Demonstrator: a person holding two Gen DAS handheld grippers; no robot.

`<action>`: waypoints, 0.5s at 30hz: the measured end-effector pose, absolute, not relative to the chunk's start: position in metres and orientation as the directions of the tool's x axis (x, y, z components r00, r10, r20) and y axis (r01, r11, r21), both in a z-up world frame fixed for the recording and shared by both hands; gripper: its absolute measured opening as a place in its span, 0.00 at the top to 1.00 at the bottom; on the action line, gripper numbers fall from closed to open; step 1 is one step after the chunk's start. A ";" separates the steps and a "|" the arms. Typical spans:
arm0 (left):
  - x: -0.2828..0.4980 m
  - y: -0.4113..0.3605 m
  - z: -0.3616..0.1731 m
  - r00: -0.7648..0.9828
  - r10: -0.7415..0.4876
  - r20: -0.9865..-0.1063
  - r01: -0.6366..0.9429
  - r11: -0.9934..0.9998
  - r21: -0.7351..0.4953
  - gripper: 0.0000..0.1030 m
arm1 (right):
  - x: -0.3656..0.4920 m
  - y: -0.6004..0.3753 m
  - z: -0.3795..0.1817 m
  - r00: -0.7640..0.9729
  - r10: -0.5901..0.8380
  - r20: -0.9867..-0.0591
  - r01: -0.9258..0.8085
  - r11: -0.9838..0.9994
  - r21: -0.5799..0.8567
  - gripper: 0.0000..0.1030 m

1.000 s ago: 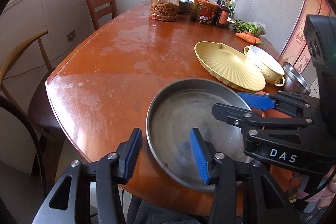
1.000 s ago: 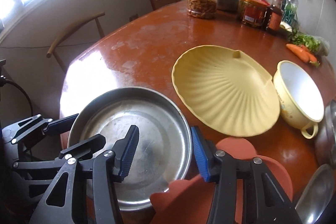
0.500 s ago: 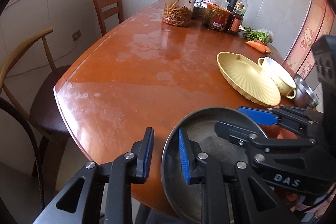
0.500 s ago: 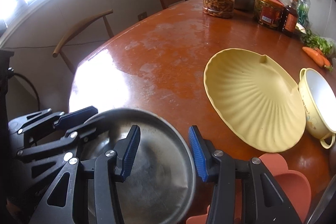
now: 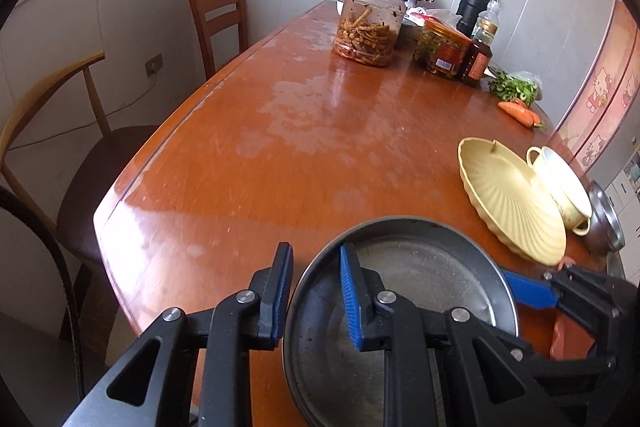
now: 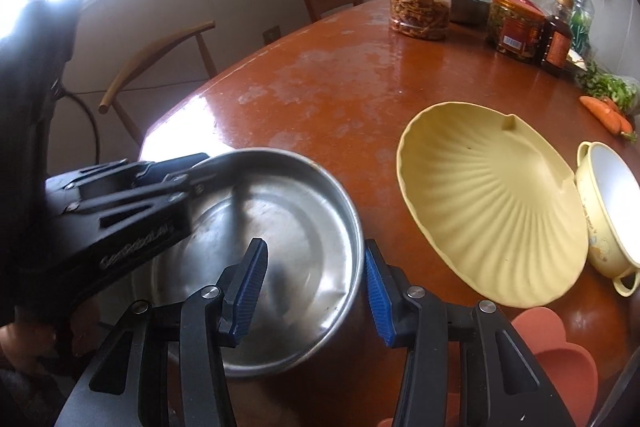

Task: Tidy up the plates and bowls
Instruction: 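Grasp the grey pan rim with the left gripper and lift it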

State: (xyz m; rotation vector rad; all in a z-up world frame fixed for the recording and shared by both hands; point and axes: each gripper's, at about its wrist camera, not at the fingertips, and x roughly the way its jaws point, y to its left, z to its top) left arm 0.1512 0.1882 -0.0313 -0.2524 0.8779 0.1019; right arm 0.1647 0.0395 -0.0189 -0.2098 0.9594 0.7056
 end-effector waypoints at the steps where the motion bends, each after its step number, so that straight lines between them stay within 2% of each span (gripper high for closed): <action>1: 0.154 0.189 -0.031 0.636 -0.016 -0.771 -0.195 0.964 -0.180 0.76 | 0.165 0.040 -0.019 0.377 0.456 -0.806 -0.631 0.764 0.137 0.52; 15: 0.166 0.195 -0.032 0.638 -0.030 -0.770 -0.203 0.958 -0.205 0.76 | 0.180 0.037 -0.018 0.387 0.462 -0.798 -0.592 0.788 0.169 0.52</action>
